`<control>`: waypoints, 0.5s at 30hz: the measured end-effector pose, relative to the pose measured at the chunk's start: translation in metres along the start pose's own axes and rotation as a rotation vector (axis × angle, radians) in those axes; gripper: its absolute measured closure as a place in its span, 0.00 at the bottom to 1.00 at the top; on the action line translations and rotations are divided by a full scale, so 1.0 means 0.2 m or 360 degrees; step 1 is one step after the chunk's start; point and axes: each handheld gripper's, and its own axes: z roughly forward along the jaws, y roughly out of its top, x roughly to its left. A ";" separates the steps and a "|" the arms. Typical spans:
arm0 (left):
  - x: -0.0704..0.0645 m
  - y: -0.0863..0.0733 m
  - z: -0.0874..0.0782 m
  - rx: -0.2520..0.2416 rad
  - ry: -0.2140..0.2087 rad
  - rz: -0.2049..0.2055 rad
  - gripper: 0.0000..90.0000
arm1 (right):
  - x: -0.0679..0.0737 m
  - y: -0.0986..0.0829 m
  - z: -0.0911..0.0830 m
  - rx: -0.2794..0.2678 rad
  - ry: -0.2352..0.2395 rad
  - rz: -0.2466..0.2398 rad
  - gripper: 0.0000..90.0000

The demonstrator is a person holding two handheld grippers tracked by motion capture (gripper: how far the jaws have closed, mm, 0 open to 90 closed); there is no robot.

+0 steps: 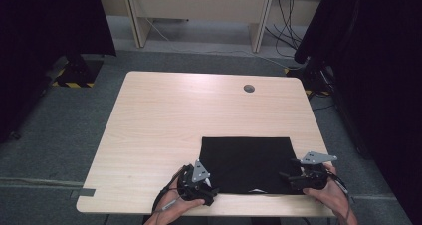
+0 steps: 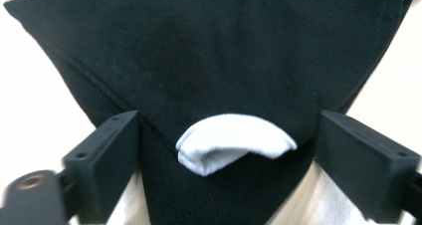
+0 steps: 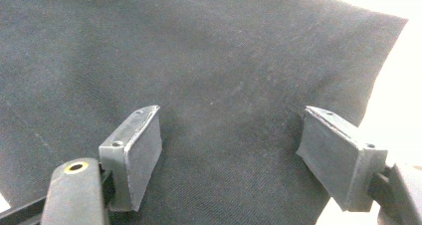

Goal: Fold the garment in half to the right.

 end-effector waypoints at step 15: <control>-0.01 0.03 0.03 -0.0071 -0.0092 0.0089 0.74 | 0.00 -0.01 -0.01 -0.0015 -0.0007 0.0005 0.28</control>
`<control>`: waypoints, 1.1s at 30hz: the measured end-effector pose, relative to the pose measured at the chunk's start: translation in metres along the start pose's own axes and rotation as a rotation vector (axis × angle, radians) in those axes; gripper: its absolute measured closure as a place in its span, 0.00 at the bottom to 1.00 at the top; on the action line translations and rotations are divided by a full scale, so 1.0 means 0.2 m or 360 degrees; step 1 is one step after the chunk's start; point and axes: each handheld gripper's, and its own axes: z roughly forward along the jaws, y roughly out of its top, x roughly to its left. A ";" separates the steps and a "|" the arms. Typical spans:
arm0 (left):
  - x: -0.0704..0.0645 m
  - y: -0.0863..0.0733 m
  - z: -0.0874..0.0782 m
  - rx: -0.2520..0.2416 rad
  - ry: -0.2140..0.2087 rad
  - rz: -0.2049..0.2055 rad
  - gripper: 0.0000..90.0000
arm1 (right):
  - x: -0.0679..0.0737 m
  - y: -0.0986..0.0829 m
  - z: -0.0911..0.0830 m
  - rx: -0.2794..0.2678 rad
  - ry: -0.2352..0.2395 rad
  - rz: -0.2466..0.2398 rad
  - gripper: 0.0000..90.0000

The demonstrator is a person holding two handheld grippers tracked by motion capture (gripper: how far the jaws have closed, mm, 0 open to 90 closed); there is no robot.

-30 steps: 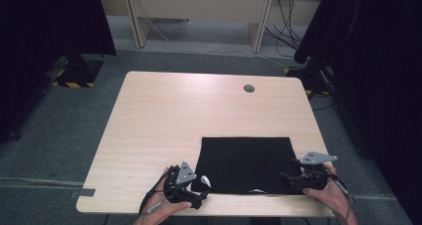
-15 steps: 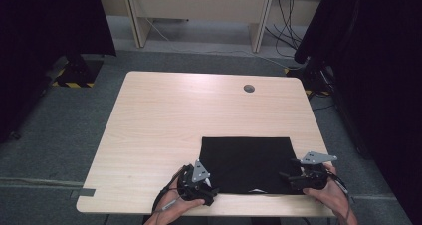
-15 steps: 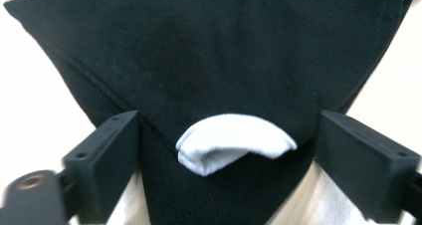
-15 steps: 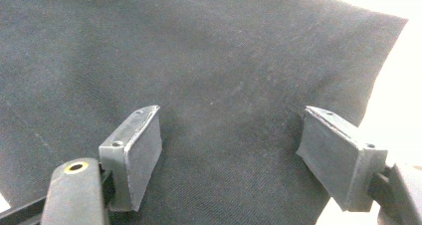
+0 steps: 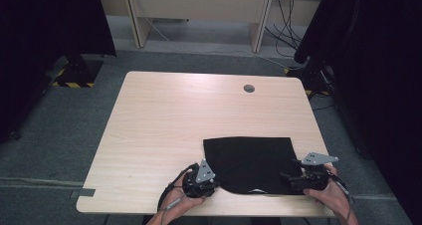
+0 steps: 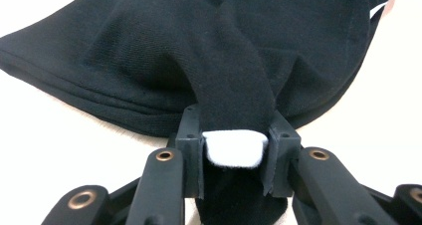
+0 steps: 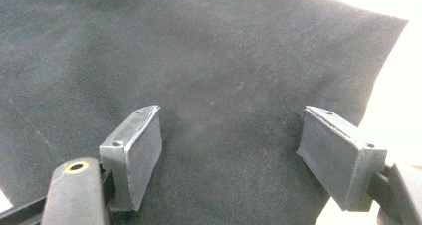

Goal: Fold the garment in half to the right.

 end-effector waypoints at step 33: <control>-0.04 0.00 0.00 -0.0001 -0.0073 0.0022 0.76 | 0.20 0.27 0.02 -0.0139 0.0049 0.0014 0.20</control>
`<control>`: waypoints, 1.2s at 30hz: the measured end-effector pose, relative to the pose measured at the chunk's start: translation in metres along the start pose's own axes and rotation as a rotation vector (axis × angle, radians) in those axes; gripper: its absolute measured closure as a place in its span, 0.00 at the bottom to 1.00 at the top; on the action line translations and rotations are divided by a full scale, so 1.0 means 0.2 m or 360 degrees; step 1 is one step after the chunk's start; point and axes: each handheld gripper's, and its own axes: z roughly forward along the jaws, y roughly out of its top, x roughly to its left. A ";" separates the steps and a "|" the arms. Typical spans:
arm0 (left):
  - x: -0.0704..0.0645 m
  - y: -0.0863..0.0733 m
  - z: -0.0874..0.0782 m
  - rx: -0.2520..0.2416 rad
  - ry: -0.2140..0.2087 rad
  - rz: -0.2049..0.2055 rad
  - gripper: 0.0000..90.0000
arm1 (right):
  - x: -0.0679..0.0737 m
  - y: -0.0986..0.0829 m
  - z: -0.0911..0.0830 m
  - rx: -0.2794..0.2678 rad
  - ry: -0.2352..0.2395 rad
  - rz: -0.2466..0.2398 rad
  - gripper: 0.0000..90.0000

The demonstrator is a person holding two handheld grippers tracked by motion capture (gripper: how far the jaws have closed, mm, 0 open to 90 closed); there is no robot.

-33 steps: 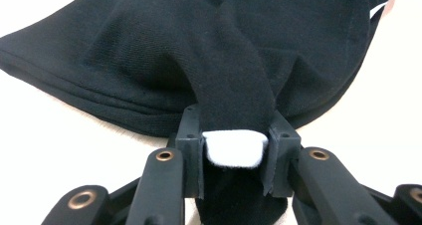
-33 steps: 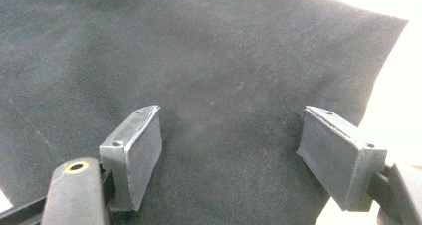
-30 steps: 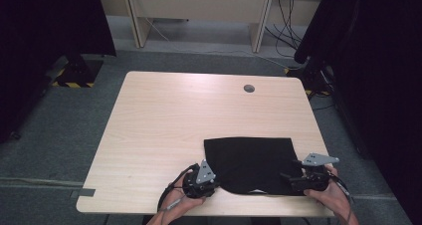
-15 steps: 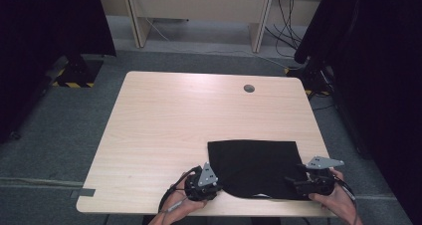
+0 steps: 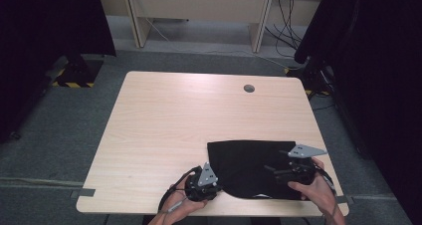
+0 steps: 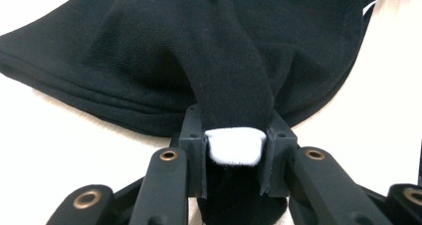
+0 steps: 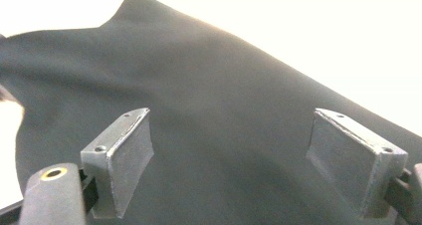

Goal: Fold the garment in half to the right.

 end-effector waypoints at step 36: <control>0.01 0.00 0.00 -0.0004 -0.0012 -0.0034 0.77 | 0.28 0.56 0.81 0.0210 0.0300 -0.0199 0.49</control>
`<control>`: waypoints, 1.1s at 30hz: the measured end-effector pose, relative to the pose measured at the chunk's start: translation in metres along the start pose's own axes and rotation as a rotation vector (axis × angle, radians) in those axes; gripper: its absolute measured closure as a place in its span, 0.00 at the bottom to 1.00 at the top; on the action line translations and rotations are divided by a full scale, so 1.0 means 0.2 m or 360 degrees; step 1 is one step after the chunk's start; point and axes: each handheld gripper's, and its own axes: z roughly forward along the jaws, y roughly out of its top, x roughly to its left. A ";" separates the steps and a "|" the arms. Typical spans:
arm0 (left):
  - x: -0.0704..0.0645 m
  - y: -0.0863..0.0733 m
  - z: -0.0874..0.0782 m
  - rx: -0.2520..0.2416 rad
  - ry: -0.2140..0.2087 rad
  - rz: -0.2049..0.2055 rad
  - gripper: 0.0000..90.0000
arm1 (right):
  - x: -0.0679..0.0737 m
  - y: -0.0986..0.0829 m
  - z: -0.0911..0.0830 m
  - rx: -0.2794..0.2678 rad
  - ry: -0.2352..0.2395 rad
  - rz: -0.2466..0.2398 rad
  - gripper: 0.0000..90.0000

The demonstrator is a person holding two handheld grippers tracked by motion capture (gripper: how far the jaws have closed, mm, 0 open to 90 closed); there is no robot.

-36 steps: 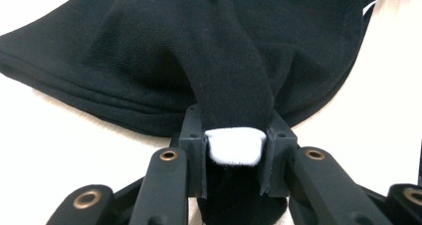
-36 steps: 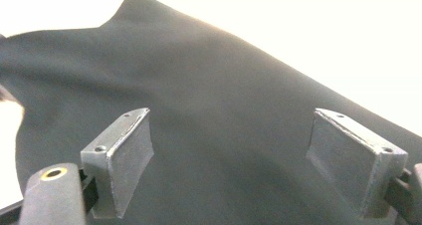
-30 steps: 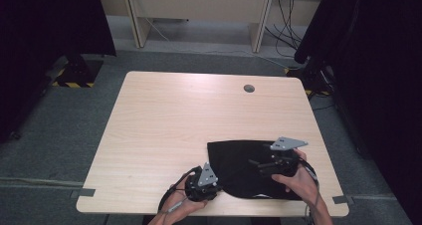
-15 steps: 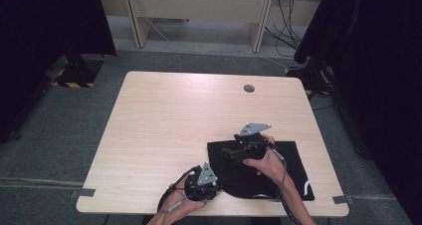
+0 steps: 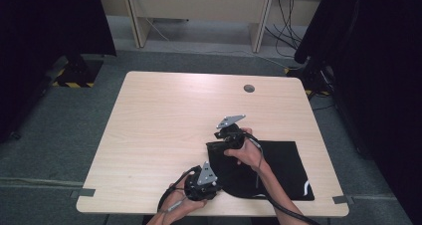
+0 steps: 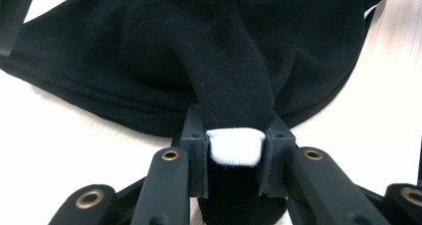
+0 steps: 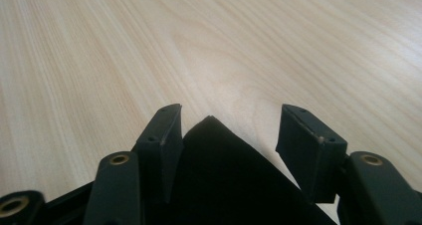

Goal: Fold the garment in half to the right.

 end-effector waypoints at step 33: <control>0.04 0.32 -0.33 -0.0049 -0.0079 0.0216 0.82 | 0.02 0.19 -0.35 -0.0274 0.0138 -0.0107 0.95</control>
